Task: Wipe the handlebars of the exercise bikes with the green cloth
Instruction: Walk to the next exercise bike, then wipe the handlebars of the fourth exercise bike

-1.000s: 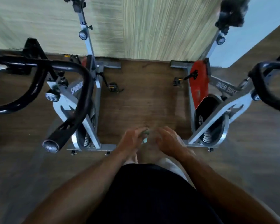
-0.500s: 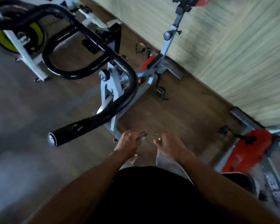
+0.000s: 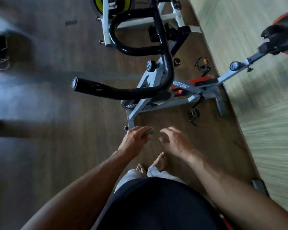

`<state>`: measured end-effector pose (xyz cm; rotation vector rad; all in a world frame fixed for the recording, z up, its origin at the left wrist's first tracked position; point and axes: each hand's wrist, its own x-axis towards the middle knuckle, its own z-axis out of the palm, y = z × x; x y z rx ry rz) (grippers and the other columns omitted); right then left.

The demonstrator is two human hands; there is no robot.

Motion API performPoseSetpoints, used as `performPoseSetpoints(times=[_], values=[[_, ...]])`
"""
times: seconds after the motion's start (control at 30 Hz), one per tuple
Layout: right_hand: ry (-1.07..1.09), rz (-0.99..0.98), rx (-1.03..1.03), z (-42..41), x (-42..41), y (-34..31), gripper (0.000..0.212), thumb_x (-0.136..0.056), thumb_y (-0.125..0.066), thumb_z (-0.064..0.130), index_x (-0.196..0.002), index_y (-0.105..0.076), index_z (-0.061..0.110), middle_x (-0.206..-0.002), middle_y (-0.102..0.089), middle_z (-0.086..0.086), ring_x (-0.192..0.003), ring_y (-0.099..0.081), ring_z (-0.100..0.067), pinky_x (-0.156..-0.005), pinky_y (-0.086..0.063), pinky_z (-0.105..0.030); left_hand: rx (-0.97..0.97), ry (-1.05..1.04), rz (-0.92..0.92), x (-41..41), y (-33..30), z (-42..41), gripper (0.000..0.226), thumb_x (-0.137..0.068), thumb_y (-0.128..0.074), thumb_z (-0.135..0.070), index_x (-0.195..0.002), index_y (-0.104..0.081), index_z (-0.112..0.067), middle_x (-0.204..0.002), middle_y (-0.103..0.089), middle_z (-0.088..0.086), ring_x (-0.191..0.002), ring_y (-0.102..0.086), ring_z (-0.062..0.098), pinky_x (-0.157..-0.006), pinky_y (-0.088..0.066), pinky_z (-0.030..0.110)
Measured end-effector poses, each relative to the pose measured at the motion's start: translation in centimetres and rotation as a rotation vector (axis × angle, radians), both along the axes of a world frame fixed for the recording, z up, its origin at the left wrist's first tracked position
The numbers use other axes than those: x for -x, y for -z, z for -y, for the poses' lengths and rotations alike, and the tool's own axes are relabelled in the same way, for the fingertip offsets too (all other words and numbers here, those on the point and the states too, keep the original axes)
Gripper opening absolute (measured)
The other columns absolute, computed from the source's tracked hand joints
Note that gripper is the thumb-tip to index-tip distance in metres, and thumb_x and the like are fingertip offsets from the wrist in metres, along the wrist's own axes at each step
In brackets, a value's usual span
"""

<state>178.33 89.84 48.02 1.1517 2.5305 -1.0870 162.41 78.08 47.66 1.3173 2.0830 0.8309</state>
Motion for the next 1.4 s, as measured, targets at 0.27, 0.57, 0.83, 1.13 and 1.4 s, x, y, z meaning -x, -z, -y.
performPoseSetpoints(times=[0.27,0.57,0.83,1.13,1.4], values=[[-0.134,-0.107,-0.123,-0.1,1.1,-2.1,0.035,-0.094,-0.065,0.024,-0.125,-0.064,0.008,-0.124,-0.064,-0.011,-0.113,-0.061,-0.025,-0.096,-0.044,-0.026,-0.132,-0.164,-0.084,-0.3,-1.2,1.2,0.027,-0.089,-0.067,-0.020,-0.115,-0.071,-0.015,-0.102,-0.072,0.007,-0.085,-0.069,0.022,-0.074,-0.053,0.027],[-0.187,-0.378,-0.300,-0.8,2.6,-8.3,0.036,-0.093,-0.065,0.018,-0.126,-0.062,0.006,-0.126,-0.061,-0.010,-0.118,-0.057,-0.023,-0.103,-0.045,-0.030,-0.319,-0.239,-0.162,-1.3,-6.0,1.5,0.028,-0.090,-0.067,-0.018,-0.117,-0.070,-0.012,-0.107,-0.072,0.005,-0.093,-0.064,0.011,-0.085,-0.038,0.001],[-0.360,-0.547,-0.406,-6.2,3.4,-12.0,0.048,-0.097,-0.045,0.038,-0.125,-0.062,0.002,-0.126,-0.061,-0.018,-0.117,-0.057,-0.033,-0.101,-0.047,-0.043,-0.438,-0.373,-0.379,-3.2,-12.7,-1.6,0.030,-0.092,-0.066,-0.022,-0.121,-0.068,-0.013,-0.113,-0.070,0.002,-0.099,-0.061,0.011,-0.089,-0.038,0.005],[-0.495,-0.431,-0.378,-11.9,5.9,-12.2,0.041,-0.091,-0.052,0.026,-0.125,-0.063,0.006,-0.125,-0.063,-0.015,-0.117,-0.057,-0.035,-0.105,-0.045,-0.042,-0.298,-0.292,-0.696,0.7,-13.8,-6.6,0.028,-0.094,-0.064,-0.019,-0.119,-0.066,-0.007,-0.107,-0.069,0.010,-0.097,-0.063,0.029,-0.090,-0.050,0.043],[-0.547,-0.501,-0.330,-12.6,6.1,-11.2,0.030,-0.094,-0.056,0.023,-0.115,-0.067,0.005,-0.114,-0.067,-0.016,-0.112,-0.057,-0.034,-0.102,-0.040,-0.039,-0.074,-0.228,-0.903,2.0,-13.2,-6.8,0.032,-0.098,-0.052,-0.048,-0.114,-0.067,-0.026,-0.101,-0.067,0.001,-0.101,-0.061,0.025,-0.096,-0.045,0.039]])
